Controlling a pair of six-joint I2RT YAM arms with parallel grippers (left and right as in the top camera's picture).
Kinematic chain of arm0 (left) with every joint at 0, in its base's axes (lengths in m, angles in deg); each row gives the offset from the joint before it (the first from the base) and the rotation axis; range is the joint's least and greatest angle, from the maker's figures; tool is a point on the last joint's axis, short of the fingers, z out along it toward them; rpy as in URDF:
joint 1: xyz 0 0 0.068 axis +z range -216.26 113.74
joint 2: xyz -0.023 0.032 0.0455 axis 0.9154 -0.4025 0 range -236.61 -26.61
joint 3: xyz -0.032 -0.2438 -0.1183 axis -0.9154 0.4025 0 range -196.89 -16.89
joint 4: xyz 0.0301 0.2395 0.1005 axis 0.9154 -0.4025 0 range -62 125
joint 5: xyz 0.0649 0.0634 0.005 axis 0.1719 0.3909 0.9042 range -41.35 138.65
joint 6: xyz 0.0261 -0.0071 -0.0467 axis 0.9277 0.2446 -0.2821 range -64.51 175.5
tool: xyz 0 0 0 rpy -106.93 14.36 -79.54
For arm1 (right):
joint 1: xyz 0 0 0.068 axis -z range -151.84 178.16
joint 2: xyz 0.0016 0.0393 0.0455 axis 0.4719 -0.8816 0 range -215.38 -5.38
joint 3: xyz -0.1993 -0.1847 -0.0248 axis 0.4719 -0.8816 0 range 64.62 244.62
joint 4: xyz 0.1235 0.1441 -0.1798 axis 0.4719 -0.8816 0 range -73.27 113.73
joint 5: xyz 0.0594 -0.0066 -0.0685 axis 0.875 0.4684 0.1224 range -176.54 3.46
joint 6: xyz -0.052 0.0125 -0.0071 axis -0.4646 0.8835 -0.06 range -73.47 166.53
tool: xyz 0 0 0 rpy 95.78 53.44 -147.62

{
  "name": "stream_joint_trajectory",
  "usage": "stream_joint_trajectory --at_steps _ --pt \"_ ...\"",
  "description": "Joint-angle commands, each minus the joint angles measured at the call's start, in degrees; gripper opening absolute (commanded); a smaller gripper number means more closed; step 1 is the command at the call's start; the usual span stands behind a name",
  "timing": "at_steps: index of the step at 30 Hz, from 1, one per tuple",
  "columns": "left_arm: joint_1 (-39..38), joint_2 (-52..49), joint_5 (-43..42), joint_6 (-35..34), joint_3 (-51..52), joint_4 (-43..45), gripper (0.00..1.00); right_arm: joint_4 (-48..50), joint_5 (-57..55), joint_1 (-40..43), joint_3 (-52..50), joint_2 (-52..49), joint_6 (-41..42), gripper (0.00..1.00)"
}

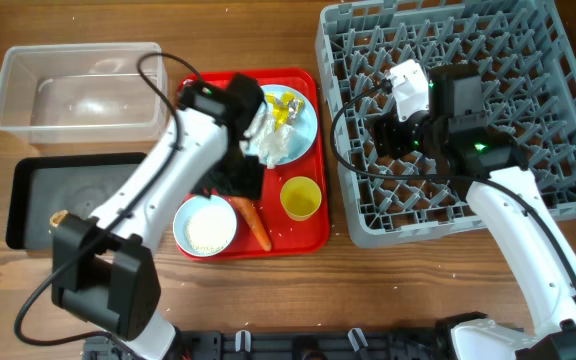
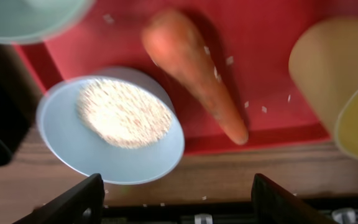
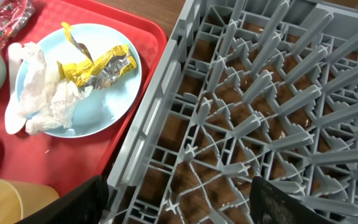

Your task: Sort waste into correct bins and load items into the dishwasher rack

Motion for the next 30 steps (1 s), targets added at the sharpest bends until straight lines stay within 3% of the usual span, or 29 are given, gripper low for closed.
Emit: stream_joint_trajectory --at_steps 1,4,9,12,14,18,21,30 --pt "-5.90 0.20 -1.22 -8.39 10.51 3.37 0.75 0.11 0.26 -0.02 0.96 -1.05 -0.17 0.75" --pt "-6.82 0.20 -0.85 -14.05 18.18 7.69 0.73 0.11 0.26 -0.02 0.87 -1.57 -0.20 0.75" --pt "-6.84 0.20 -0.22 -13.31 20.90 14.14 0.70 0.09 0.28 -0.02 0.87 -3.02 -0.15 0.76" --pt "-6.84 0.17 0.94 -13.35 25.09 19.82 0.46 0.09 0.28 -0.02 0.83 -3.37 -0.13 0.76" --pt "-6.84 0.17 0.98 -13.53 29.53 24.35 0.42 0.09 0.28 -0.02 0.83 -3.37 -0.02 0.76" --pt "-4.66 0.17 1.57 -13.55 30.21 26.88 0.17 0.09 0.26 -0.02 0.83 -3.37 -0.02 0.76" --pt "-3.28 0.20 1.51 -13.55 30.18 26.95 0.06 0.11 0.28 -0.02 0.83 -3.37 -0.02 0.76" --pt "-2.84 0.31 1.60 -13.51 25.29 23.12 0.04 0.33 0.26 -0.02 0.83 -3.37 -0.04 0.76"
